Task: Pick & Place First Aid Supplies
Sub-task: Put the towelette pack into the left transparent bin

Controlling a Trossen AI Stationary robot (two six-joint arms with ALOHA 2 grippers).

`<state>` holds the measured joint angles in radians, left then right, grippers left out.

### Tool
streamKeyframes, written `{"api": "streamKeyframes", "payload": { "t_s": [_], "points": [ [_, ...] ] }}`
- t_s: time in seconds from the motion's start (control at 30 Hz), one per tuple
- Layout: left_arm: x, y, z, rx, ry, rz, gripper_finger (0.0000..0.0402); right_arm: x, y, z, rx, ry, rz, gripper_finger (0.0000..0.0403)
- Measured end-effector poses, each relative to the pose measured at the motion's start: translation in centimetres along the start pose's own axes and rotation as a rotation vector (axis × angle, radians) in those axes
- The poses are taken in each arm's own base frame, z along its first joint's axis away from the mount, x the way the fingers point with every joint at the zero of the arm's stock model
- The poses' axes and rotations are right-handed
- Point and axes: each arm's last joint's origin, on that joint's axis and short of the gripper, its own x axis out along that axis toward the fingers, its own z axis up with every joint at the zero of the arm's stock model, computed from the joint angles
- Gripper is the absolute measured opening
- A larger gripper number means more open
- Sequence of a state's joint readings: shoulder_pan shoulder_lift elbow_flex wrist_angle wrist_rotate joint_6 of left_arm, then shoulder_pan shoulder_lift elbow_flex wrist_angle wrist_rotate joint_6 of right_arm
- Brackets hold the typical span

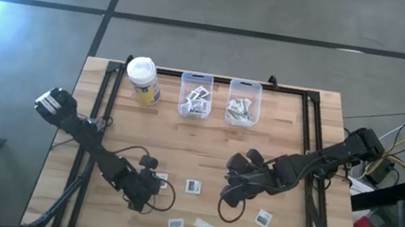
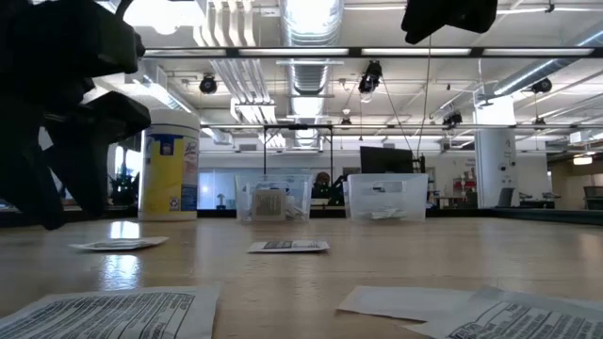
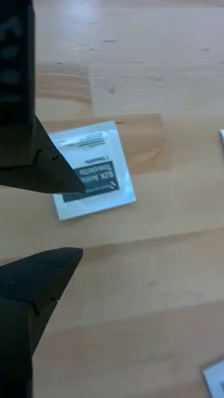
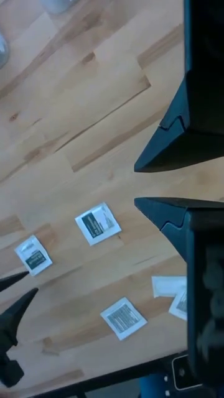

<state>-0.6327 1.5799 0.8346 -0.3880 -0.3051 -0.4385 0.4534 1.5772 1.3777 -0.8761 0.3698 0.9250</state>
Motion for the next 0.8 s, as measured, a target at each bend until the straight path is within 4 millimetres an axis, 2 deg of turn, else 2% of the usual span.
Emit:
{"api": "streamKeyframes", "payload": {
  "t_s": [0.27,0.53,0.8],
  "points": [
    [0.8,0.5,-1.6,0.050,0.038,0.023,0.0165,0.1,0.0,-0.1,0.016,0.002,-0.002,0.0069],
    [1.0,0.5,-1.6,0.118,0.006,0.035,0.0165,0.1,0.0,-0.1,0.017,0.001,0.000,0.0059],
    [1.1,0.6,-1.7,0.172,-0.004,0.032,0.0165,0.1,0.1,0.0,0.023,-0.008,0.013,0.0066]
  ]
}}
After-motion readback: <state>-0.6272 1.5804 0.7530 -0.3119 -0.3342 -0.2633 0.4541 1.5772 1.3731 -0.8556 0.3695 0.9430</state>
